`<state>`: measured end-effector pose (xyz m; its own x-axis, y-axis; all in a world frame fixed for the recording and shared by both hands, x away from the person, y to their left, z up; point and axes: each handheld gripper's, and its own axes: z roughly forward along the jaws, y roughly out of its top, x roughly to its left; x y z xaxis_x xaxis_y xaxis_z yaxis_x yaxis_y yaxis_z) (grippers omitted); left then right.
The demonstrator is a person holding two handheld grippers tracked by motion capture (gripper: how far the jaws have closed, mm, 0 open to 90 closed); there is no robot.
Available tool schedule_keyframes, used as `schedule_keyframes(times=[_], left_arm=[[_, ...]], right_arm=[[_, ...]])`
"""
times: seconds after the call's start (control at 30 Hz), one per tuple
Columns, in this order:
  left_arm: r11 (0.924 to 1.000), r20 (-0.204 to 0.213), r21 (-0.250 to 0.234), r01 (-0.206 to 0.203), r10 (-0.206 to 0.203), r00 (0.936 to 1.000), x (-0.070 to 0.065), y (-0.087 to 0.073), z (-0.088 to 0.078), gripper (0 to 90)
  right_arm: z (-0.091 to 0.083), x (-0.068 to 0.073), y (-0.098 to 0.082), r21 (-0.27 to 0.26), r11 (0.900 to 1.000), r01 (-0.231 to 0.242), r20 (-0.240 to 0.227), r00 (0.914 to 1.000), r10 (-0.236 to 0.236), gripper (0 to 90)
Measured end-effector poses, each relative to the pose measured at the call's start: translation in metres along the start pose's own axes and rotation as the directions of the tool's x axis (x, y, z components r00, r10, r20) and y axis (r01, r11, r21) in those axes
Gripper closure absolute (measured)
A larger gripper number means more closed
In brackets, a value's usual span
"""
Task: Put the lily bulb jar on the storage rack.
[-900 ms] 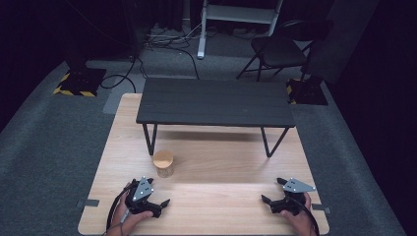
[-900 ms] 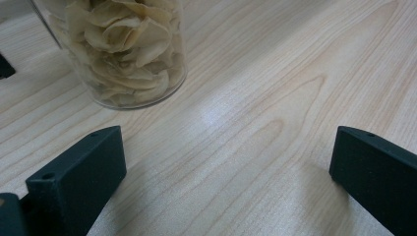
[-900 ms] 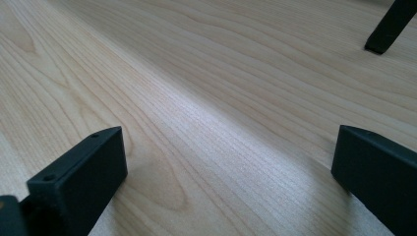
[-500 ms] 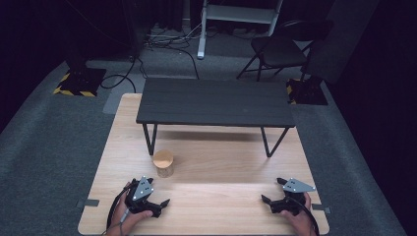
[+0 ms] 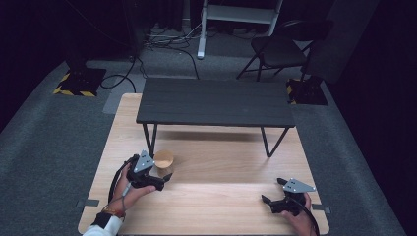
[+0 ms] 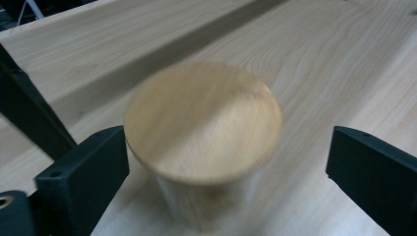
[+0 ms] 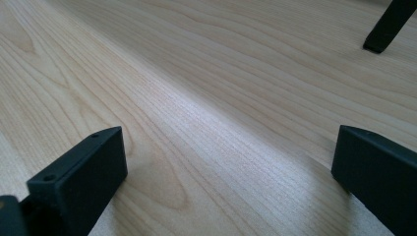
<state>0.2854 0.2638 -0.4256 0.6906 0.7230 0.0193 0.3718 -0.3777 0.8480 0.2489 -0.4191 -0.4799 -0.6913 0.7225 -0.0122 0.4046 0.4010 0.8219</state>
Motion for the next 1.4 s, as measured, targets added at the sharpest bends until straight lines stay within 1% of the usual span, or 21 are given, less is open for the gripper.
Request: schedule_keyframes(times=[0.1, 0.17, 0.2, 0.23, 0.37, 0.47, 0.5, 0.53, 0.57, 0.6, 0.73, 0.83, 0.93, 1.0, 1.07, 1.13, 1.17, 1.23, 1.27, 1.33, 1.4], left_arm=[[0.9996, 0.004, 0.017, -0.024, 0.024, 0.9997, 0.002, 0.009, 0.007, 5.9], [0.9986, -0.009, 0.032, -0.043, 0.044, 0.999, -0.001, 0.013, 0.011, 5.4], [0.9985, -0.011, 0.034, -0.042, 0.042, 0.9991, -0.001, 0.013, 0.014, 5.3], [0.9989, -0.008, 0.036, -0.031, 0.032, 0.9995, 0.0, 0.013, 0.016, 5.3], [0.9974, -0.018, 0.061, -0.037, 0.038, 0.9991, 0.001, 0.013, 0.028, 6.3], [0.9975, -0.02, 0.058, -0.04, 0.041, 0.999, 0.002, 0.011, 0.034, 11.0], [0.9978, -0.02, 0.053, -0.04, 0.042, 0.9989, 0.002, 0.01, 0.036, 13.4], [0.9976, -0.02, 0.052, -0.045, 0.046, 0.9987, 0.002, 0.01, 0.037, 18.1], [0.9975, -0.025, 0.051, -0.049, 0.05, 0.9984, 0.002, 0.01, 0.038, 20.3], [0.9978, -0.019, 0.048, -0.046, 0.047, 0.9987, 0.003, 0.009, 0.039, 22.5], [0.9986, -0.011, 0.041, -0.033, 0.033, 0.9994, 0.006, 0.008, 0.038, 23.8], [0.9978, -0.008, 0.057, -0.034, 0.035, 0.9994, 0.005, 0.011, 0.035, 24.1], [0.9987, 0.013, 0.044, -0.027, 0.027, 0.9996, 0.005, 0.015, 0.026, 24.2], [0.9986, 0.02, 0.036, -0.038, 0.037, 0.9991, 0.003, 0.022, 0.018, 24.2], [0.9984, 0.026, 0.029, -0.049, 0.049, 0.9985, 0.001, 0.032, 0.009, 24.2], [0.9983, 0.043, 0.014, -0.056, 0.055, 0.9975, -0.001, 0.043, 0.0, 24.2], [0.9977, 0.047, 0.011, -0.067, 0.066, 0.9967, -0.002, 0.049, -0.004, 24.3], [0.9978, 0.071, 0.001, -0.066, 0.066, 0.9953, -0.003, 0.062, -0.011, 24.3], [0.9976, 0.079, 0.0, -0.069, 0.069, 0.9945, -0.004, 0.068, -0.014, 24.2], [0.9961, 0.081, 0.004, -0.088, 0.088, 0.9928, -0.009, 0.082, -0.019, 24.3], [0.9954, 0.094, 0.001, -0.096, 0.095, 0.991, -0.01, 0.095, -0.023, 24.3]], right_arm=[[0.0, 0.0, 0.0, 0.001, 1.0, 0.0, 0.0, 1.0, 0.0, 0.0], [0.0, 0.0, 0.0, 0.001, 1.0, 0.0, 0.0, 1.0, 0.0, 0.0], [0.0, 0.0, 0.0, 0.001, 1.0, 0.0, 0.0, 1.0, 0.0, 0.0], [0.0, 0.0, 0.0, 0.001, 1.0, 0.0, 0.0, 1.0, 0.0, 0.0], [0.0, 0.0, 0.0, 0.0, 1.0, 0.001, -0.001, 1.0, -0.001, 0.0], [0.0, 0.0, 0.0, 0.0, 1.0, 0.002, -0.003, 1.0, -0.002, 0.0], [0.0, 0.0, 0.0, 0.0, 1.0, 0.002, -0.003, 1.0, -0.002, 0.0], [0.0, 0.0, 0.0, 0.0, 1.0, 0.002, -0.003, 1.0, -0.002, 0.0], [0.0, 0.0, 0.0, 0.0, 1.0, 0.002, -0.003, 1.0, -0.002, 0.0], [0.0, 0.0, 0.0, 0.0, 1.0, 0.002, -0.004, 1.0, -0.002, 0.0], [0.0, -0.001, 0.0, 0.0, 1.0, 0.002, -0.005, 1.0, -0.002, 0.0], [-0.001, -0.001, 0.0, 0.0, 1.0, 0.003, -0.006, 1.0, -0.003, 0.0], [0.0, -0.001, 0.0, 0.0, 1.0, 0.003, -0.006, 1.0, -0.003, 0.0], [-0.001, -0.001, 0.0, 0.001, 1.0, 0.003, -0.006, 1.0, -0.003, 0.0], [-0.001, -0.001, 0.0, 0.001, 1.0, 0.004, -0.008, 1.0, -0.004, 0.0], [-0.001, -0.001, 0.0, 0.001, 1.0, 0.004, -0.008, 1.0, -0.004, 0.0], [-0.001, -0.001, 0.0, 0.001, 1.0, 0.004, -0.008, 1.0, -0.004, 0.0], [-0.001, -0.001, 0.0, 0.0, 1.0, 0.004, -0.008, 1.0, -0.004, 0.0], [-0.001, -0.001, 0.0, 0.0, 1.0, 0.004, -0.008, 1.0, -0.004, 0.0], [-0.001, -0.001, 0.0, 0.0, 1.0, 0.005, -0.008, 1.0, -0.005, 0.0], [-0.001, -0.001, 0.0, 0.0, 1.0, 0.005, -0.009, 0.9999, -0.005, 0.0]])
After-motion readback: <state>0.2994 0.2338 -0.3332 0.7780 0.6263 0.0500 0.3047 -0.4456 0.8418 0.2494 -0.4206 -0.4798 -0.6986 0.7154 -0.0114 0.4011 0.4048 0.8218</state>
